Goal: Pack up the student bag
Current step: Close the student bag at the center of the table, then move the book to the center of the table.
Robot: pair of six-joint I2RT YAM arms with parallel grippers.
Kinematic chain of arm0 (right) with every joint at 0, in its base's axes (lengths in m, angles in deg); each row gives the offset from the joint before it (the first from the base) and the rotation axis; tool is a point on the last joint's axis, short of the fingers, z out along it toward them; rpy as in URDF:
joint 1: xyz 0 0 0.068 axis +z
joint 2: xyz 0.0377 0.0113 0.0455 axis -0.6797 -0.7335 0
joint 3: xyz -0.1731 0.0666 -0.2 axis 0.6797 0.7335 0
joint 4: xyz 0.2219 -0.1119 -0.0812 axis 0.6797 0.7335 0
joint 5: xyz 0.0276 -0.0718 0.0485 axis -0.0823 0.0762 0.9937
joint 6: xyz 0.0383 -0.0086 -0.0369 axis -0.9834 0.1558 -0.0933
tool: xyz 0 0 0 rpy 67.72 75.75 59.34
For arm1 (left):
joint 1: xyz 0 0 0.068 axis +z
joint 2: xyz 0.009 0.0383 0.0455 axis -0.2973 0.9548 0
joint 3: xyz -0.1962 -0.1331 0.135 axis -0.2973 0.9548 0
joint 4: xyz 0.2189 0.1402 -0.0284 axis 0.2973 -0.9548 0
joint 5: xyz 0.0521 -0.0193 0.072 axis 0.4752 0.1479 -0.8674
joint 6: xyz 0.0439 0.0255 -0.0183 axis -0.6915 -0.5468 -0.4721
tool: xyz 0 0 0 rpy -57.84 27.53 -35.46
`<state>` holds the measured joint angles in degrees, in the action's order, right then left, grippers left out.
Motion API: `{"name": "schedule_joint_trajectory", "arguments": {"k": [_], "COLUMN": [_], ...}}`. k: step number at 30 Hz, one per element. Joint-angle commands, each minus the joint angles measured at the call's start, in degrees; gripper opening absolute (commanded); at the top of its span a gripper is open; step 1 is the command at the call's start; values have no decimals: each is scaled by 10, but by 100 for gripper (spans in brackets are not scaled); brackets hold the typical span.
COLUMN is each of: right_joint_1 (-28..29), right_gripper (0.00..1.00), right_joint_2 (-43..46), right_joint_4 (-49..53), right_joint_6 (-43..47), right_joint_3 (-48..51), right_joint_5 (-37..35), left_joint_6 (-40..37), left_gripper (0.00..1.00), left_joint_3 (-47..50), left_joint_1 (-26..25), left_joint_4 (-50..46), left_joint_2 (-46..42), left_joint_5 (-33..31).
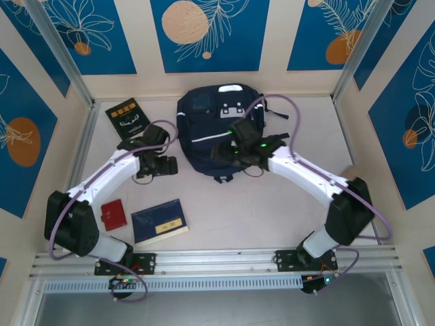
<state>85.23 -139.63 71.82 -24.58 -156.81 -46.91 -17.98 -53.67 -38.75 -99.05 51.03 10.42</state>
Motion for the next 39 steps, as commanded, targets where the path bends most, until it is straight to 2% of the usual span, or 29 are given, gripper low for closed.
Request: {"name": "schedule_joint_trajectory", "arguments": {"k": [1, 5, 11, 17, 25, 30, 34, 39], "right_joint_1": [58, 120, 175, 209, 234, 227, 193, 151], "right_gripper": [72, 74, 76, 78, 78, 74, 73, 73], "right_joint_2": [-55, -138, -239, -312, -386, -375, -365, -365], "right_joint_4": [21, 54, 115, 175, 214, 191, 179, 151], "right_joint_6": [71, 114, 184, 243, 275, 313, 338, 358], "right_joint_3": [-41, -94, -171, -239, -299, -250, -212, -217], "right_joint_5": [38, 50, 68, 59, 33, -8, -51, -81], "left_joint_6": [-2, -21, -26, -25, -25, -24, -20, -8], "left_gripper": [93, 95, 96, 97, 98, 97, 96, 96], "left_joint_3": [13, 16, 25, 30, 34, 35, 40, 56], "left_joint_1": [40, 89, 147, 166, 175, 179, 180, 180], "left_joint_4": [1, 3, 24, 31, 37, 36, 39, 48], "left_joint_2": [-29, -41, -65, -73, -74, -78, -82, -77], "left_joint_5": [-9, -11, 15, 19, 28, 30, 35, 62]}}
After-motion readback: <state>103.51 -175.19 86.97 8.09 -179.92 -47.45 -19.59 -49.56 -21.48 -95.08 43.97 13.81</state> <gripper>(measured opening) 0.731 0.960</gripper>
